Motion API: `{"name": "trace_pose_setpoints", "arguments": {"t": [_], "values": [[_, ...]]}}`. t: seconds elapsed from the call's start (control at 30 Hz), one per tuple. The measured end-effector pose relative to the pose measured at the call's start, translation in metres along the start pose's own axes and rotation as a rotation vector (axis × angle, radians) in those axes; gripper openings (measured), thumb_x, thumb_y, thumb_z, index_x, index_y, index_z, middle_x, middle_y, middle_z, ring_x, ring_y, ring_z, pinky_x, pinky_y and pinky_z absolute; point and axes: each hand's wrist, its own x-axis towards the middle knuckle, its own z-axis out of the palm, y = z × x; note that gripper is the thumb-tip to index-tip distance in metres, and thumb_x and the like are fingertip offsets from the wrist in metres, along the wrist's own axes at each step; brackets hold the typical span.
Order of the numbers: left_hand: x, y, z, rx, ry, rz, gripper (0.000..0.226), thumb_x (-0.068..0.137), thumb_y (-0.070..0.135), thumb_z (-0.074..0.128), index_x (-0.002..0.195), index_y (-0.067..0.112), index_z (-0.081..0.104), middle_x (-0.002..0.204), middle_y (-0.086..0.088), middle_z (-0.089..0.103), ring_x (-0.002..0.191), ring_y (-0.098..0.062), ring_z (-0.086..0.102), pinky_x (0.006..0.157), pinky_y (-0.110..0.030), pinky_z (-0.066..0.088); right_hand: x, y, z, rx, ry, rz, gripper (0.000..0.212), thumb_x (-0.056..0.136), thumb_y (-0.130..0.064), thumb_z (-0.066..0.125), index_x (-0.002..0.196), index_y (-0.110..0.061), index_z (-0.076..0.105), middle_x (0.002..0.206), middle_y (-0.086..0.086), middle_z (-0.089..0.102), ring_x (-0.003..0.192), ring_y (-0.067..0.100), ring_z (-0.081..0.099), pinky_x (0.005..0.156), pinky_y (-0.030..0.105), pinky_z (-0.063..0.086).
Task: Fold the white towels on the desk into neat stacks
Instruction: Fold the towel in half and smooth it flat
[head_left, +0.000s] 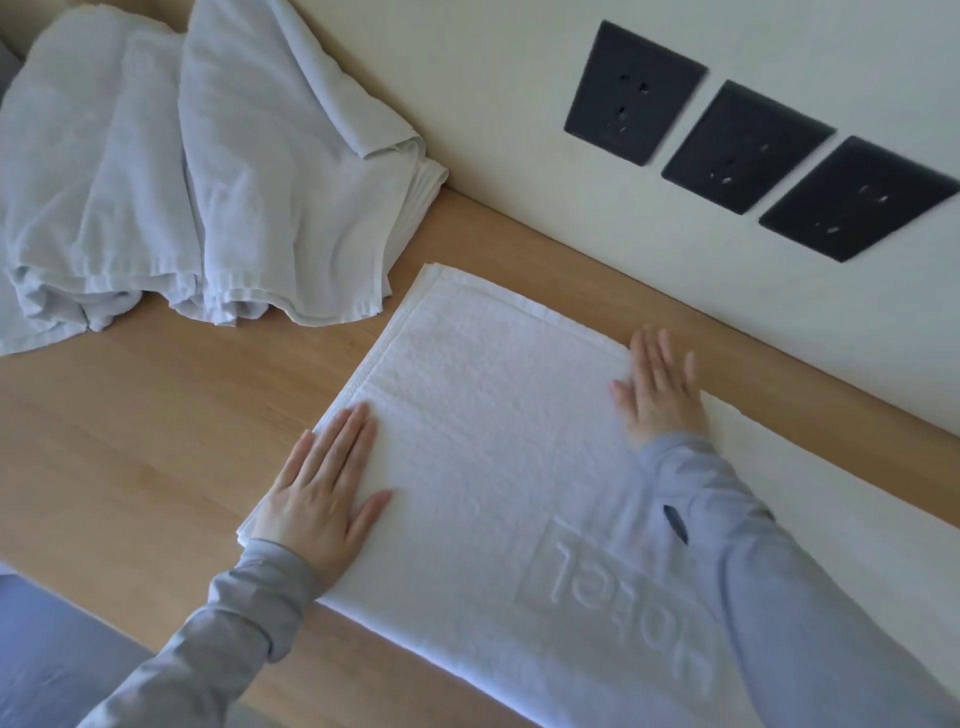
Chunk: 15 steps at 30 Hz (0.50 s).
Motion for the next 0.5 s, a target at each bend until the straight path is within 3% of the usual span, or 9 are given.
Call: {"name": "trace_pose_setpoints", "arguments": {"t": [0.13, 0.27, 0.4, 0.5], "values": [[-0.002, 0.040, -0.005, -0.088, 0.070, -0.132, 0.071, 0.096, 0.046, 0.008, 0.142, -0.003, 0.031, 0.152, -0.015, 0.027, 0.141, -0.026, 0.022, 0.116, -0.039, 0.005, -0.066, -0.085, -0.001, 0.128, 0.107, -0.214, 0.058, 0.094, -0.029, 0.026, 0.146, -0.002, 0.023, 0.154, 0.013, 0.024, 0.143, 0.027, 0.018, 0.116, 0.047, 0.013], [-0.008, 0.087, 0.003, -0.148, 0.058, -0.071, 0.070, 0.098, 0.043, 0.003, 0.140, -0.005, 0.031, 0.150, -0.015, 0.027, 0.138, -0.029, 0.029, 0.115, -0.034, 0.006, -0.136, -0.133, 0.022, 0.150, 0.077, -0.438, 0.049, 0.092, -0.027, 0.038, 0.136, -0.007, 0.047, 0.145, 0.007, 0.043, 0.138, 0.022, 0.034, 0.106, 0.046, 0.038], [-0.008, 0.086, 0.012, -0.118, 0.071, -0.082, 0.071, 0.095, 0.048, 0.007, 0.144, 0.000, 0.026, 0.152, -0.011, 0.025, 0.140, -0.022, 0.025, 0.116, -0.036, 0.010, -0.135, -0.074, 0.028, 0.071, -0.029, -0.529, 0.054, 0.093, -0.037, 0.037, 0.142, -0.015, 0.039, 0.151, 0.001, 0.033, 0.142, 0.016, 0.024, 0.112, 0.045, 0.023], [-0.009, 0.087, 0.016, -0.106, 0.072, -0.096, 0.068, 0.094, 0.046, 0.016, 0.147, 0.005, 0.020, 0.155, -0.007, 0.020, 0.142, -0.019, 0.020, 0.117, -0.037, 0.009, -0.111, 0.017, 0.023, -0.027, -0.013, -0.359, 0.057, 0.094, -0.040, 0.029, 0.145, -0.014, 0.032, 0.153, 0.001, 0.026, 0.142, 0.020, 0.024, 0.114, 0.046, 0.019]]}}
